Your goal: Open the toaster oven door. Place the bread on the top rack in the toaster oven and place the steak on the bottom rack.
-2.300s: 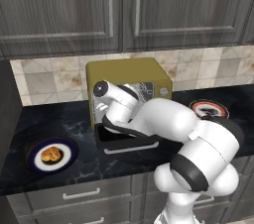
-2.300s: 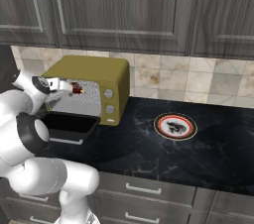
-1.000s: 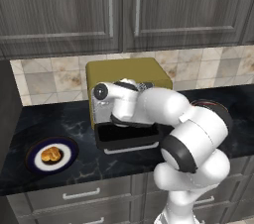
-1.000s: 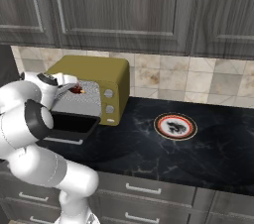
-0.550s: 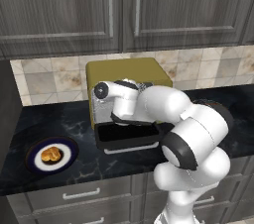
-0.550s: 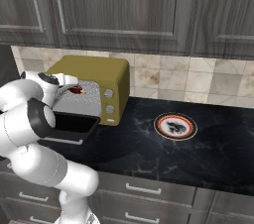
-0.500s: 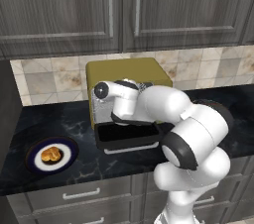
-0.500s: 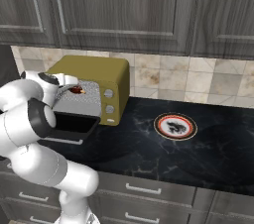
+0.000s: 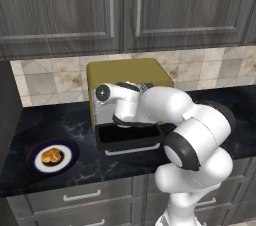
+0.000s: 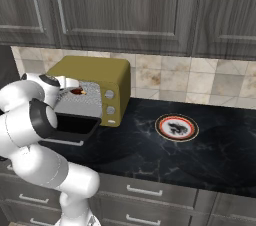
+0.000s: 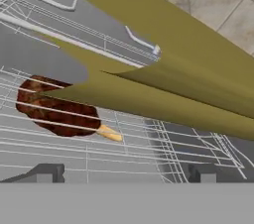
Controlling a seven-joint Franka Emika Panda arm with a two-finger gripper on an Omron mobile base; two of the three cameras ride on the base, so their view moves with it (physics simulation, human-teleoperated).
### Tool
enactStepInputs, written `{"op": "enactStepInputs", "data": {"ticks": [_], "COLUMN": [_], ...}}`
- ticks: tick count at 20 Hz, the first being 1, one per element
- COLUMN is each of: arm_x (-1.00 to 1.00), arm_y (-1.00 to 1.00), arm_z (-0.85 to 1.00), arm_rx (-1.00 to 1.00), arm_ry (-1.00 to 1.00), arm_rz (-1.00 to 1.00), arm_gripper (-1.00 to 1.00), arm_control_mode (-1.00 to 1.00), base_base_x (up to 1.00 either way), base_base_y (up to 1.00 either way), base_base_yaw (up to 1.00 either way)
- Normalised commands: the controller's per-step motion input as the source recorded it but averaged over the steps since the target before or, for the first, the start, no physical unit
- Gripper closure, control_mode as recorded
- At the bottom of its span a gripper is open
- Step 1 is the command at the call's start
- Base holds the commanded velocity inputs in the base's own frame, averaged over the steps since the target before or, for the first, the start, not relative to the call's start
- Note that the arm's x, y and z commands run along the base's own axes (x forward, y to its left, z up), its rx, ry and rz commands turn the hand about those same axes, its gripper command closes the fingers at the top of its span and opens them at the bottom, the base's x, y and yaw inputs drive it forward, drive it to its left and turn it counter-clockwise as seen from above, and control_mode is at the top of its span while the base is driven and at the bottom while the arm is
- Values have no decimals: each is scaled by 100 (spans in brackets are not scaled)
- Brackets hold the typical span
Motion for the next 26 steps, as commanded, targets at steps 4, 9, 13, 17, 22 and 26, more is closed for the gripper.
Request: {"op": "enactStepInputs", "data": {"ticks": [4, 9, 13, 17, 22, 26], "arm_x": [12, 20, 26, -1, -1, -4], "arm_y": [-4, -1, 0, 0, 0, 0], "arm_z": [12, 7, -11, -13, -1, 1], "arm_rx": [0, 0, 0, 0, 0, 0], "arm_ry": [-1, -1, 0, 0, -1, 0], "arm_rz": [3, 4, 5, 8, 8, 6], "arm_gripper": [-100, -100, -100, -100, -100, -100], "arm_control_mode": [-100, -100, -100, -100, -100, -100], "base_base_x": [0, 0, 0, 0, 0, 0], "base_base_y": [0, 0, 0, 0, 0, 0], "base_base_yaw": [0, 0, 0, 0, 0, 0]}}
